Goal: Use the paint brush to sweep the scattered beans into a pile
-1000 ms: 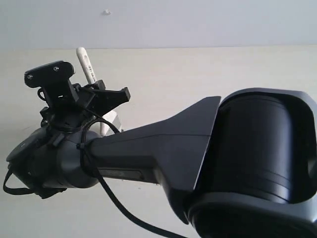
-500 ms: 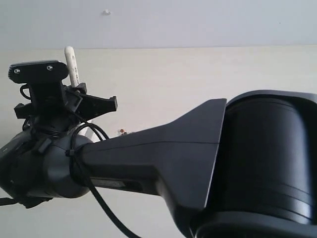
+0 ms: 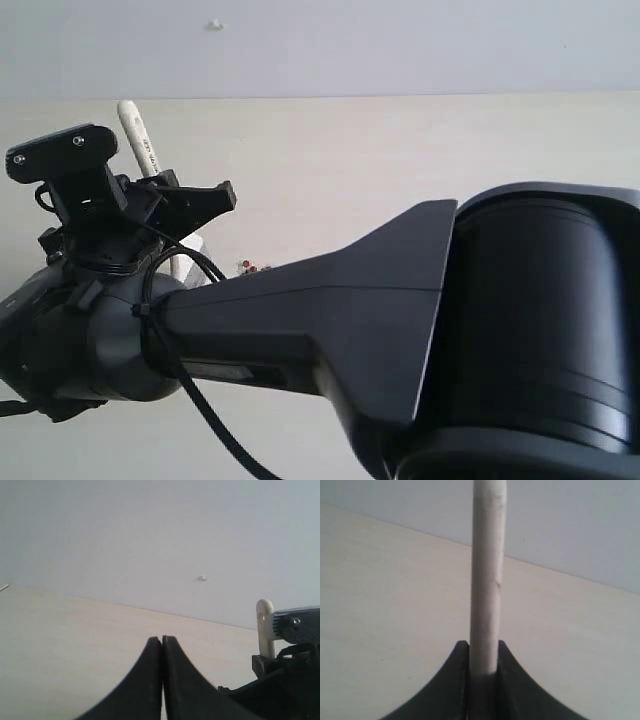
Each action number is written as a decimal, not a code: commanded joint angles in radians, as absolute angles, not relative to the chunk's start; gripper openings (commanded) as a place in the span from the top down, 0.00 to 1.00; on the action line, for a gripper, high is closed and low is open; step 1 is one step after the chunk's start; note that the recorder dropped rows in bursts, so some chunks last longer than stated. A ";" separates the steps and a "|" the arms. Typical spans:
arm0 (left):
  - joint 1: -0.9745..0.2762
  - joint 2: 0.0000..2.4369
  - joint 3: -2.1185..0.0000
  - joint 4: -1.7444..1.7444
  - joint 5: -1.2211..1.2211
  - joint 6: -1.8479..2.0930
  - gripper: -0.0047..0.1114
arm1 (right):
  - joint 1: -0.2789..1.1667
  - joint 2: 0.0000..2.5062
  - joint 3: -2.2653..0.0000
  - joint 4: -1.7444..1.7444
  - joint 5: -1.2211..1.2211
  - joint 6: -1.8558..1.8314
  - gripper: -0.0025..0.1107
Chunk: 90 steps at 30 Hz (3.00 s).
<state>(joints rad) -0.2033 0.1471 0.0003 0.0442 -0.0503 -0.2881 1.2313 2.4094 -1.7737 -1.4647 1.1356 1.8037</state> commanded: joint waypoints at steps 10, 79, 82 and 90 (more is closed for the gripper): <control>-0.209 0.141 0.000 0.041 -0.049 -0.291 0.96 | 1.236 2.388 -1.728 -1.621 1.158 1.851 0.98; -0.209 0.141 0.000 0.041 -0.049 -0.291 0.96 | 1.101 1.266 -0.958 -1.631 -0.099 1.396 0.98; -0.209 0.141 0.000 0.041 -0.049 -0.291 0.96 | 1.037 1.163 -0.889 -1.631 -0.269 1.388 0.98; -0.209 0.141 0.000 0.041 -0.049 -0.293 0.96 | 0.951 1.125 -0.717 -1.611 -0.584 1.178 0.98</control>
<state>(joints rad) -0.2033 0.1471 0.0003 0.0442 -0.0503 -0.2881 0.9762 1.1177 -0.7587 -1.6158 -0.4877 1.2632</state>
